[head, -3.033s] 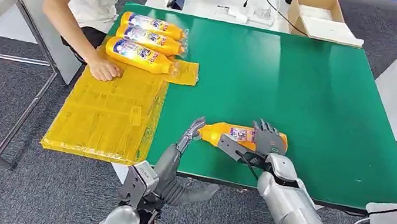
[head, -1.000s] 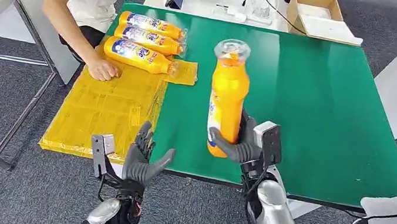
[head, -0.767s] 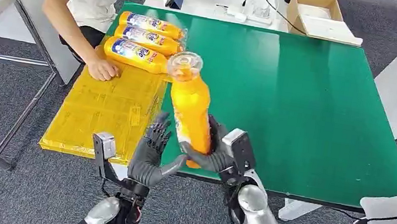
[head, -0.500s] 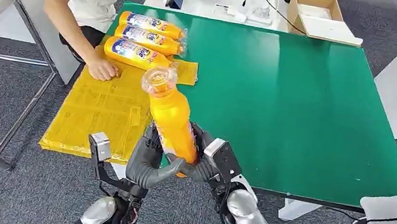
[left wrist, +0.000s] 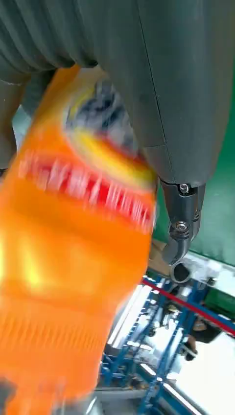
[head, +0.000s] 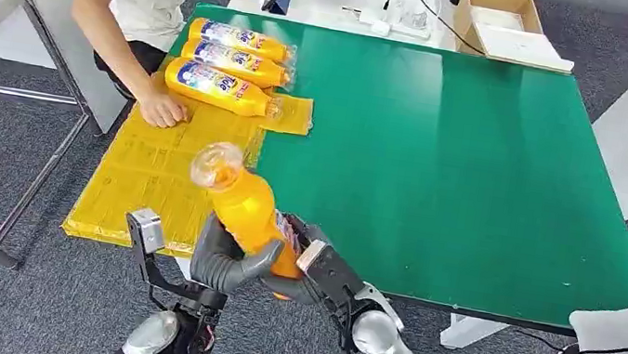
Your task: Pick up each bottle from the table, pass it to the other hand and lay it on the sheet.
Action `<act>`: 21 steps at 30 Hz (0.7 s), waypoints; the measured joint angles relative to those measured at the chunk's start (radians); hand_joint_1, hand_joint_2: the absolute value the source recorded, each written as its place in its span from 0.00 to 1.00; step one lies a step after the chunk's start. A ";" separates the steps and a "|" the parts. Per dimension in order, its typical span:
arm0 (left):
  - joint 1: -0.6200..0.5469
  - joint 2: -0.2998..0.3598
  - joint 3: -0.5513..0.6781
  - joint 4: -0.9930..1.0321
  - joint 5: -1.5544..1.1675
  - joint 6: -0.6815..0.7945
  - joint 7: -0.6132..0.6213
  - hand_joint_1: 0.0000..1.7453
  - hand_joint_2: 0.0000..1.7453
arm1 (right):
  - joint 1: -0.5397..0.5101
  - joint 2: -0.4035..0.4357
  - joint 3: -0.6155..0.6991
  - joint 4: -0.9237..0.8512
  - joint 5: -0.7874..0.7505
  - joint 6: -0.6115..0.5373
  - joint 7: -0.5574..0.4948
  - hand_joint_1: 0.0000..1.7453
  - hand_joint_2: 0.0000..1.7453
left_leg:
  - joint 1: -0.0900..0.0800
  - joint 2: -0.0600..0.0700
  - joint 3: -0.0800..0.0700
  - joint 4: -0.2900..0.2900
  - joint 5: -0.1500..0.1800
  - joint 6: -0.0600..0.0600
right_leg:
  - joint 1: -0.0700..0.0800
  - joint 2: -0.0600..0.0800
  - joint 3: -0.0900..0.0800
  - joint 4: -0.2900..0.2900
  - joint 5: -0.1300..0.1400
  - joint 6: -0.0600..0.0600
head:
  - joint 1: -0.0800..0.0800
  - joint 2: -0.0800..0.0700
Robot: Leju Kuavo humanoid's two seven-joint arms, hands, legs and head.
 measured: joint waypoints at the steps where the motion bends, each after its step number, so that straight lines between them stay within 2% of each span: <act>1: 0.001 -0.002 0.003 0.000 -0.003 0.009 0.000 0.86 1.00 | 0.000 -0.004 0.009 0.003 0.016 -0.007 0.000 0.96 1.00 | 0.000 0.000 0.000 0.000 0.000 0.000 | 0.000 0.000 0.000 0.000 0.000 0.000 | 0.000 0.000; 4: 0.003 -0.008 0.008 0.000 -0.005 0.010 0.000 0.86 1.00 | -0.006 -0.011 0.031 0.010 0.052 -0.023 0.002 0.96 1.00 | 0.000 0.000 0.000 0.000 0.000 0.000 | 0.000 0.000 0.000 0.000 0.000 0.000 | 0.000 0.000; 5: 0.003 -0.008 0.011 0.000 0.009 -0.006 0.005 1.00 1.00 | -0.010 -0.014 0.038 0.011 0.064 -0.028 0.002 0.96 1.00 | 0.000 0.000 0.000 0.000 0.000 0.000 | 0.000 0.000 0.000 0.000 0.000 0.000 | 0.000 0.000; 6: 0.004 -0.008 0.015 0.000 0.028 -0.032 0.016 1.00 1.00 | -0.016 -0.017 0.043 0.014 0.075 -0.035 0.004 0.91 1.00 | 0.000 0.000 0.000 0.000 0.000 0.000 | 0.000 0.000 0.000 0.000 0.000 0.000 | 0.000 0.000; 7: 0.006 -0.008 0.019 0.000 0.039 -0.050 0.022 1.00 1.00 | -0.022 -0.019 0.049 0.018 0.081 -0.036 0.004 0.91 1.00 | 0.000 0.000 0.000 0.000 0.000 0.000 | 0.000 0.000 0.000 0.000 0.000 0.000 | 0.000 0.000; 9: 0.008 -0.008 0.029 0.000 0.048 -0.069 0.027 1.00 1.00 | -0.030 -0.022 0.058 0.022 0.086 -0.042 0.004 0.77 1.00 | 0.000 0.000 0.000 0.000 0.000 0.000 | 0.000 0.000 0.000 0.000 0.000 0.000 | 0.000 0.000; 10: 0.009 -0.008 0.032 0.000 0.050 -0.078 0.029 1.00 1.00 | -0.033 -0.022 0.061 0.024 0.087 -0.044 0.004 0.48 1.00 | 0.000 0.000 0.000 0.000 0.000 0.000 | 0.000 0.000 0.000 0.000 0.000 0.000 | 0.000 0.000; 11: 0.011 -0.007 0.035 0.000 0.049 -0.087 0.029 1.00 1.00 | -0.035 -0.022 0.064 0.026 0.090 -0.045 0.004 0.02 1.00 | 0.000 0.000 0.000 0.000 0.000 0.000 | 0.000 0.000 0.000 0.000 0.000 0.000 | 0.000 0.000; 17: 0.016 -0.007 0.056 0.003 0.069 -0.155 0.039 1.00 1.00 | -0.037 -0.023 0.073 0.029 0.084 -0.047 0.006 0.00 1.00 | 0.000 0.000 0.000 0.000 0.000 0.000 | 0.000 0.000 0.000 0.000 0.000 0.000 | 0.000 0.000; 18: 0.016 -0.007 0.057 0.003 0.075 -0.164 0.042 1.00 1.00 | -0.037 -0.023 0.073 0.029 0.083 -0.047 0.006 0.00 0.00 | 0.000 0.000 0.000 0.000 0.000 0.000 | 0.000 0.000 0.000 0.000 0.000 0.000 | 0.000 0.000; 21: 0.019 -0.006 0.066 0.003 0.117 -0.206 0.064 1.00 1.00 | -0.035 -0.022 0.073 0.028 0.067 -0.055 0.008 0.00 0.00 | 0.000 0.000 0.000 0.000 0.000 0.000 | 0.000 0.000 0.000 0.000 0.000 0.000 | 0.000 0.000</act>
